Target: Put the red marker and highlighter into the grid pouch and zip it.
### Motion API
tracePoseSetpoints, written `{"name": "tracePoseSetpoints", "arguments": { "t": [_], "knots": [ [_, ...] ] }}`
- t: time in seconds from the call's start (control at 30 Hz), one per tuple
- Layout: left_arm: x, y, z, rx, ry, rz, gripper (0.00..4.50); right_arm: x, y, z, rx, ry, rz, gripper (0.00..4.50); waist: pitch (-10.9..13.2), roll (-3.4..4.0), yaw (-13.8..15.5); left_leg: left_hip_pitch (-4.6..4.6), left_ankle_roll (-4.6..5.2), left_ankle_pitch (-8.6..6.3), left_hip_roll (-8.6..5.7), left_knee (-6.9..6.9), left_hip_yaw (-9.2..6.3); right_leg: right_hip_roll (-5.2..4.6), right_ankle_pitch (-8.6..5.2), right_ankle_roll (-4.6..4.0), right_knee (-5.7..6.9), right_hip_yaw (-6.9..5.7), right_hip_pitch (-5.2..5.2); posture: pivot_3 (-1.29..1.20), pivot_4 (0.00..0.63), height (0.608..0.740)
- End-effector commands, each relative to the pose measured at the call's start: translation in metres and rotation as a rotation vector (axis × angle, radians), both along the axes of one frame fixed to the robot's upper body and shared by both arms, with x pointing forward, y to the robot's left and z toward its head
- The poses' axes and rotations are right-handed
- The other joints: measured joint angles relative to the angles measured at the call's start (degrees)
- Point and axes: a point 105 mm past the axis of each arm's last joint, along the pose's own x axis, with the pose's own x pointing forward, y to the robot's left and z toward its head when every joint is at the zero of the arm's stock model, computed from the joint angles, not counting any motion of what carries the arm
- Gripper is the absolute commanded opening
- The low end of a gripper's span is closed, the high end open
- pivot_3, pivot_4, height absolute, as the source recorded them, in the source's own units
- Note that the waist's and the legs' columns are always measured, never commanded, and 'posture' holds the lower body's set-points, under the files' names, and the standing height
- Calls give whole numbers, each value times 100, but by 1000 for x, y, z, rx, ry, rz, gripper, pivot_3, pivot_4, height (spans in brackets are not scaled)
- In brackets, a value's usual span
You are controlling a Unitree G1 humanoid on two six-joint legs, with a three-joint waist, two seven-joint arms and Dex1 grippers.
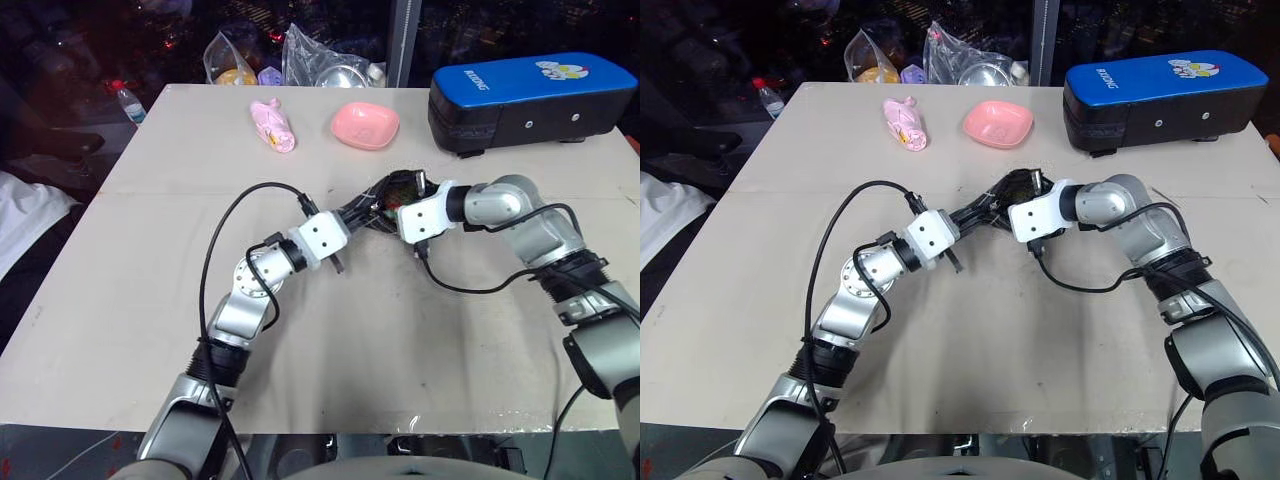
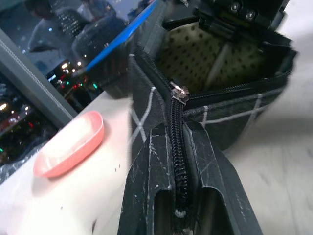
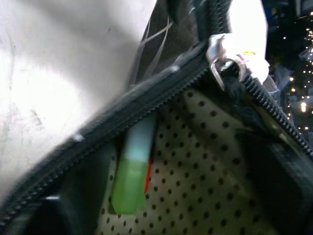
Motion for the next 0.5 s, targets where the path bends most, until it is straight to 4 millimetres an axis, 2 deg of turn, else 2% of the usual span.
{"name": "tracePoseSetpoints", "arguments": {
  "t": [0.03,0.13,0.37,0.5],
  "knots": [
    [3,10,6,-36,-11,32,0,-5,-30,51,174,19,-81,4453,1,1,15,-1,0,0,0,0,-3,-1,0,0,0,-2,0,0,150,740],
    [3,10,4,-37,-6,30,0,-12,-38,57,264,117,-136,4453,0,1,12,-1,1,0,2,0,-15,-1,0,0,-1,-1,0,0,150,740],
    [3,8,3,-45,-2,29,0,-28,-43,50,495,388,-252,4453,0,1,9,2,1,-1,1,3,-24,0,0,-1,11,0,0,0,150,740],
    [3,7,3,-47,-2,27,0,-32,-44,45,488,401,-270,4453,0,1,9,1,2,-1,0,4,-26,0,0,-1,11,0,0,0,150,740]
  ]
}}
